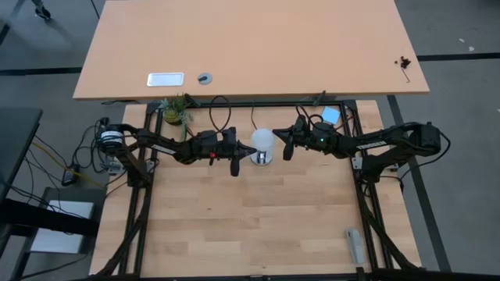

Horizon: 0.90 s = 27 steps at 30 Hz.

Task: Screw lightbulb
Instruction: Insert the white lightbulb into the desk lamp

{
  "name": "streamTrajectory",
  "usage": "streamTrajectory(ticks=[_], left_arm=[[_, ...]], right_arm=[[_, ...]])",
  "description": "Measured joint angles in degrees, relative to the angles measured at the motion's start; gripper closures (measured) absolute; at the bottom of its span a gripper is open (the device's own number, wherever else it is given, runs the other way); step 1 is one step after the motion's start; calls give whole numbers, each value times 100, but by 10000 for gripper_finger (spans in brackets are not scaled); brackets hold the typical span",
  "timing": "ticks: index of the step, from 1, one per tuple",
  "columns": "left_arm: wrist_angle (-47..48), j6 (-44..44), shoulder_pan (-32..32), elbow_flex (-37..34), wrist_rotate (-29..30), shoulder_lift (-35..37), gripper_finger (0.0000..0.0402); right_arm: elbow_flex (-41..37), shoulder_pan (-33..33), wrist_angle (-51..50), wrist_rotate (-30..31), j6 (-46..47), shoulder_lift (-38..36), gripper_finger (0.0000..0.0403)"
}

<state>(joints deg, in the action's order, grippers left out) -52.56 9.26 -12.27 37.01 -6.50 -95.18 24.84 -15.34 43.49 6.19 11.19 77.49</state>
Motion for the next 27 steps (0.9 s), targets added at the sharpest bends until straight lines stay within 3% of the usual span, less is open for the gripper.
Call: streamTrajectory(ticks=[17,27], left_arm=[[259,7,-149,-11,510,-2,401],[415,7,-167,-15,527,-11,401]], right_arm=[[-13,60,-152,-97,220,-4,402],[-17,145,-175,-178,211,-23,402]])
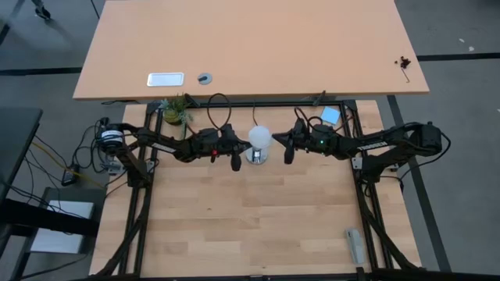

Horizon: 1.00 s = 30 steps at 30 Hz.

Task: Screw lightbulb
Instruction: Insert the white lightbulb into the desk lamp

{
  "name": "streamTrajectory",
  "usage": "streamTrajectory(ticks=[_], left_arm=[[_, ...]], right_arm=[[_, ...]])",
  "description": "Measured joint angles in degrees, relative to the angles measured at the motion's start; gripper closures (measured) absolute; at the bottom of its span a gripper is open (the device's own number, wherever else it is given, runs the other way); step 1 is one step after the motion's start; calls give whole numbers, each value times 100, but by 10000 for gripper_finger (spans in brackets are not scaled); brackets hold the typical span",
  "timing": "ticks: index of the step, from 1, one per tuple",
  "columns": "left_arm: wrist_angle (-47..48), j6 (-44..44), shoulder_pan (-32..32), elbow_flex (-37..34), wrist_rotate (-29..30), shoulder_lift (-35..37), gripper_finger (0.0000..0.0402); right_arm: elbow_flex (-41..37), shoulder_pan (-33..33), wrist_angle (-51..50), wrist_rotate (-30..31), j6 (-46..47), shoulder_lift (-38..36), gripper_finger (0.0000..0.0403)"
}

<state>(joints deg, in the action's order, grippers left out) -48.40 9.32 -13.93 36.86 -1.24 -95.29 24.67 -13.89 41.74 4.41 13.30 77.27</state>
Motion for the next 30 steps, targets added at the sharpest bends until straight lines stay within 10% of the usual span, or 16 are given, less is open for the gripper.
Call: streamTrajectory(ticks=[30], left_arm=[[72,-11,102,-149,-664,165,401]], right_arm=[[337,-129,235,-77,-248,-185,399]])
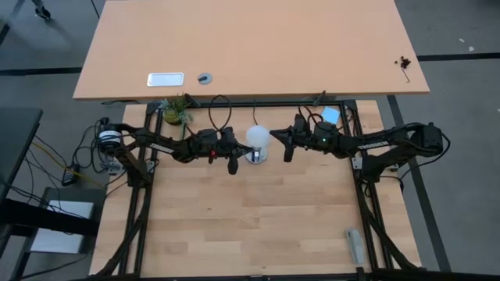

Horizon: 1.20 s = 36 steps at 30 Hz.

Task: Screw lightbulb
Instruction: Insert the white lightbulb into the desk lamp

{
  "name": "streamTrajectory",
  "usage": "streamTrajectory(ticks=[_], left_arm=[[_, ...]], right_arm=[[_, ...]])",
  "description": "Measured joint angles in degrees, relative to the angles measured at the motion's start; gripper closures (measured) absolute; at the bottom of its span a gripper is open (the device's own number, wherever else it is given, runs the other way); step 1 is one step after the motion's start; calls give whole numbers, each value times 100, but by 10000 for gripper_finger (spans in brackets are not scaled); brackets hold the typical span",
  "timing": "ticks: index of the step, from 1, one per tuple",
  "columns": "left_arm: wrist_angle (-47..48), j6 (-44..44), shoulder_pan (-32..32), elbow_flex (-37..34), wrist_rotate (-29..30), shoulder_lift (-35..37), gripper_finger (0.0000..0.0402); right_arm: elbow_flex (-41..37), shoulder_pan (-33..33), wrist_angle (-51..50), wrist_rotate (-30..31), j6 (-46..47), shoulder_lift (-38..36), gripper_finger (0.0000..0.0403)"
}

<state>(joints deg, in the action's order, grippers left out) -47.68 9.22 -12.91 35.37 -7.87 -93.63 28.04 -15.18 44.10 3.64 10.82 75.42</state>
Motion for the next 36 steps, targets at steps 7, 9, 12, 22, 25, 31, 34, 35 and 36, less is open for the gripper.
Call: streamTrajectory(ticks=[7,9,12,22,25,31,34,35,36], left_arm=[[-70,-3,167,-148,30,394,401],[-133,28,175,-133,45,400,401],[-68,137,180,-92,92,408,401],[52,62,217,135,71,410,401],[407,5,209,223,74,410,401],[1897,-390,221,807,72,410,401],[2673,-648,227,1199,74,410,401],[2865,-739,233,1308,74,410,401],[3045,-800,242,1419,74,410,401]], right_arm=[[664,-371,-1121,-164,-548,38,399],[745,-546,-1304,-332,-653,54,399],[762,-870,-1399,-579,-649,52,399],[848,-1271,-1559,-1545,-316,52,399],[1379,-1212,-2484,-1573,-309,52,399],[3238,-1152,-5445,-1311,-701,410,399],[4034,-1157,-6458,-1302,-941,849,399],[4243,-1149,-6672,-1294,-987,1020,399],[4399,-1129,-6843,-1273,-1045,1201,399]])
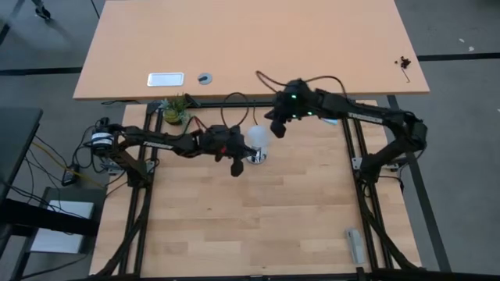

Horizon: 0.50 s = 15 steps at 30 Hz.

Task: Screw lightbulb
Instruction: Insert the white lightbulb into the desk lamp

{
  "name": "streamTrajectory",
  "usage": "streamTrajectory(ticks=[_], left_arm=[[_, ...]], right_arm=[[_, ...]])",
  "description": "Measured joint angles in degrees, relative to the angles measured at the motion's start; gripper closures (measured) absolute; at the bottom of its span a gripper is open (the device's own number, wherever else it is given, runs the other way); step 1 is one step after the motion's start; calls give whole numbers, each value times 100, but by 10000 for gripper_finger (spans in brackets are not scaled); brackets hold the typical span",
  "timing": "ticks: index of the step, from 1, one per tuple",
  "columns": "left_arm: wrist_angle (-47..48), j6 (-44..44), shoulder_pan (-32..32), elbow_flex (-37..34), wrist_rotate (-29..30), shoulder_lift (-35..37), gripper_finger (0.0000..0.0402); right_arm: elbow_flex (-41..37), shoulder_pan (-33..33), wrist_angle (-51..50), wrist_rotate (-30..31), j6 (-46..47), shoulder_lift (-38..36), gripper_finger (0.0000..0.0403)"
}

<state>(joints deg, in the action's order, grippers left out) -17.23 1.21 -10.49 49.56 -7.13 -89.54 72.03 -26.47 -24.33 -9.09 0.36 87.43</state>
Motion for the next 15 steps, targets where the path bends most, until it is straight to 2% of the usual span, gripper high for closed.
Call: streamTrajectory(ticks=[7,15], left_arm=[[1083,-302,12,563,87,4,401],[1401,-348,-74,671,294,4,401]], right_arm=[[748,139,-461,3,-344,965,398],[947,241,-623,38,-407,1182,397]])
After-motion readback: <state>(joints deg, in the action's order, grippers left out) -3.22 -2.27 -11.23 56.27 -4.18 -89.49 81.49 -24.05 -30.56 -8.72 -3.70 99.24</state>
